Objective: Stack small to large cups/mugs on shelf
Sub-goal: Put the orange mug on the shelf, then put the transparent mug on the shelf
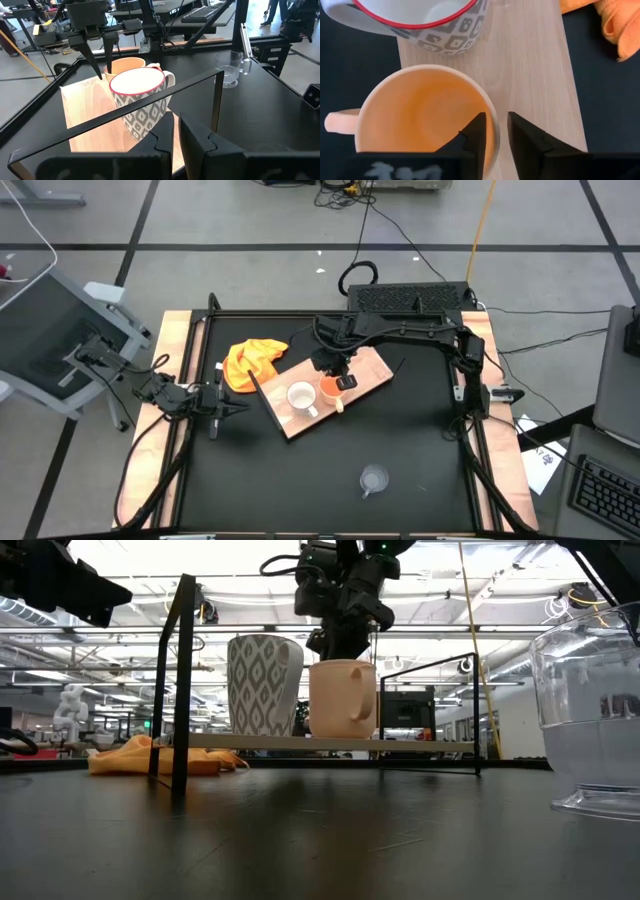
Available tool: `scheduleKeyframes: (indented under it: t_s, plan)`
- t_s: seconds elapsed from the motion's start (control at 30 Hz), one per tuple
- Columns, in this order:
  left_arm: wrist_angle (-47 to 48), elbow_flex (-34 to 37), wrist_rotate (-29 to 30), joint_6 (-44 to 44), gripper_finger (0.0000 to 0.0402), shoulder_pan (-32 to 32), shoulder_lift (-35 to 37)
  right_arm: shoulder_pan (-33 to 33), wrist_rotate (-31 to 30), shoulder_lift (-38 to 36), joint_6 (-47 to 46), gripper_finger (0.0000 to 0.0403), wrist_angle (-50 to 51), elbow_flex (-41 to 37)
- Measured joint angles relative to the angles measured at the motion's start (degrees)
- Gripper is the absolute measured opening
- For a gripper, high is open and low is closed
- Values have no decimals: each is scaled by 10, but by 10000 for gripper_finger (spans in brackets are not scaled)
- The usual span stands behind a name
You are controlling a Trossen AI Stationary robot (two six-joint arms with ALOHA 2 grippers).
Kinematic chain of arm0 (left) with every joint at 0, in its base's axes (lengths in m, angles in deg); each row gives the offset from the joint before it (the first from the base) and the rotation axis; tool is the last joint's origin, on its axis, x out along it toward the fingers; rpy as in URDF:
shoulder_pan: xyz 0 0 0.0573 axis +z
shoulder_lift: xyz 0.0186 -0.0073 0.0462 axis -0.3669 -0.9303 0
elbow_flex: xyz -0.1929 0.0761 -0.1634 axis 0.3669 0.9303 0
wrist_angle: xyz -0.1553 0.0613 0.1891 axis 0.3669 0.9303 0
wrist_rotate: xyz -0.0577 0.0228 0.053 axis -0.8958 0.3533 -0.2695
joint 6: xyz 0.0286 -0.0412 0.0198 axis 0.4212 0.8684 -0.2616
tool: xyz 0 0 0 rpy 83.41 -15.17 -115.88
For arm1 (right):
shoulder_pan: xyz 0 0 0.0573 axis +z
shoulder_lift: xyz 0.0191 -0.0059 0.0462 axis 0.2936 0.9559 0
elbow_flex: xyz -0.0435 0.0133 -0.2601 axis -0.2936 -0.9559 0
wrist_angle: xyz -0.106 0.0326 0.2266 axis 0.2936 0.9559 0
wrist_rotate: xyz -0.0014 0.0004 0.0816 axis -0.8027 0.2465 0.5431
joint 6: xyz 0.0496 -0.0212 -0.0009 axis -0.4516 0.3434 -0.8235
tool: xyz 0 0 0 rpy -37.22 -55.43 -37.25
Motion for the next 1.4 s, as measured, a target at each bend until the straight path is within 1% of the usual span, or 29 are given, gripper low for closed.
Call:
scheduleKeyframes:
  t_s: [0.3,0.4,0.5,0.63,0.73,0.83,0.9,1.2,1.4]
  plan:
    - [-11,0,0,-2,31,0,0,1,1,-27,0,118,3,0]
    - [-19,0,0,-2,31,0,0,7,0,-46,-6,126,5,0]
    - [-21,0,0,-2,31,0,0,15,1,-73,-20,126,7,0]
    - [-22,0,0,-2,31,0,0,33,1,-106,-30,100,25,0]
    - [-31,0,0,-3,31,0,0,49,1,-135,-30,65,36,0]
    - [-43,0,0,-3,31,0,0,65,2,-157,-31,22,46,0]
    - [-49,0,0,-3,31,0,0,77,1,-169,-30,6,57,0]
    - [-51,0,0,-3,31,0,0,142,-2,-189,-89,1,100,-3]
    - [-53,0,0,-1,31,0,0,196,-2,-188,-78,0,109,-62]
